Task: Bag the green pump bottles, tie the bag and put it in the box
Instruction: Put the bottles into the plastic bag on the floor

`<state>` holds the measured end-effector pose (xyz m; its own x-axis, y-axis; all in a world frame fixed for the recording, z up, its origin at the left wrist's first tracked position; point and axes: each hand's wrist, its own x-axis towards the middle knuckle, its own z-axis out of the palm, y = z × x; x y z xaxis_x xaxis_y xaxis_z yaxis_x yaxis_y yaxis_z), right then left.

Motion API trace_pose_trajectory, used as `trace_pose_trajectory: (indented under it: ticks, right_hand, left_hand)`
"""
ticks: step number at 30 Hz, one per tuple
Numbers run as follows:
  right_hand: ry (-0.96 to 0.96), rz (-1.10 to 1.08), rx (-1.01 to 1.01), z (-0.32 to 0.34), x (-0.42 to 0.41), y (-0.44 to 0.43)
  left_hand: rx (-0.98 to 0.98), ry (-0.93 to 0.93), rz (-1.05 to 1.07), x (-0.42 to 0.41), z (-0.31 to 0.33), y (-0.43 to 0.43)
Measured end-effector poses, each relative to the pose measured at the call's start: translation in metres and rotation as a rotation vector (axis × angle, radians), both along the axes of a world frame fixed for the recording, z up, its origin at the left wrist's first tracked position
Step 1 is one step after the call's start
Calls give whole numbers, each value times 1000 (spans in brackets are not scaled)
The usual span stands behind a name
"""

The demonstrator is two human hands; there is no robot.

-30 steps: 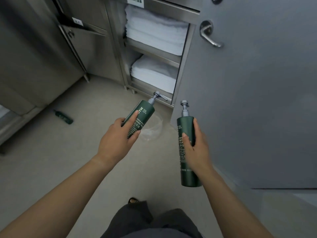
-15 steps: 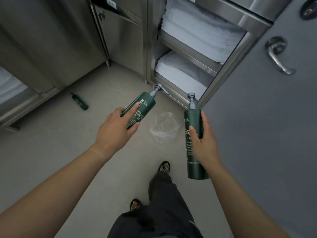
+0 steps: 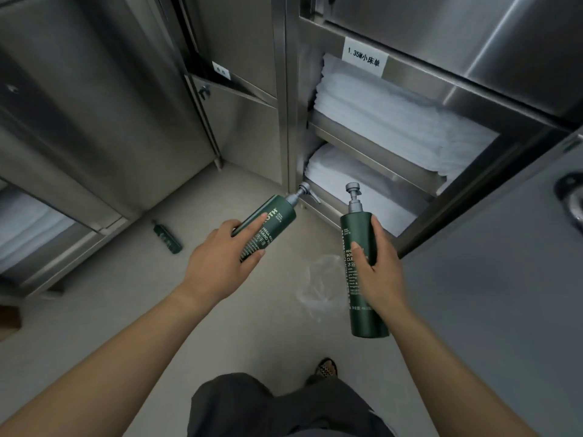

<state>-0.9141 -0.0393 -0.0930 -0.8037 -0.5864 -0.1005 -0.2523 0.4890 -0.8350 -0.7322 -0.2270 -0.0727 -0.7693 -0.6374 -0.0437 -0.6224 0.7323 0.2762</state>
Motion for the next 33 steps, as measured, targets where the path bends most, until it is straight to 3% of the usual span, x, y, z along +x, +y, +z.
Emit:
trace_pose_trajectory:
  ticks: [7,16,25,33]
  right_hand:
    - [9,-144,75,-19,-11,-67]
    - [-47,-560,92,-38,18,-122]
    - [-101,-720,111,-78,20,-78]
    - [-161,-758,73,-198,6,-35]
  left_hand:
    - [20,-37,-260,-49,-21,-101]
    - [63,-87,-659,-128,-42,-217]
    - [115,-103,-812,-165,-99,-154]
    - [164,-69,-803,-196,-227,-90]
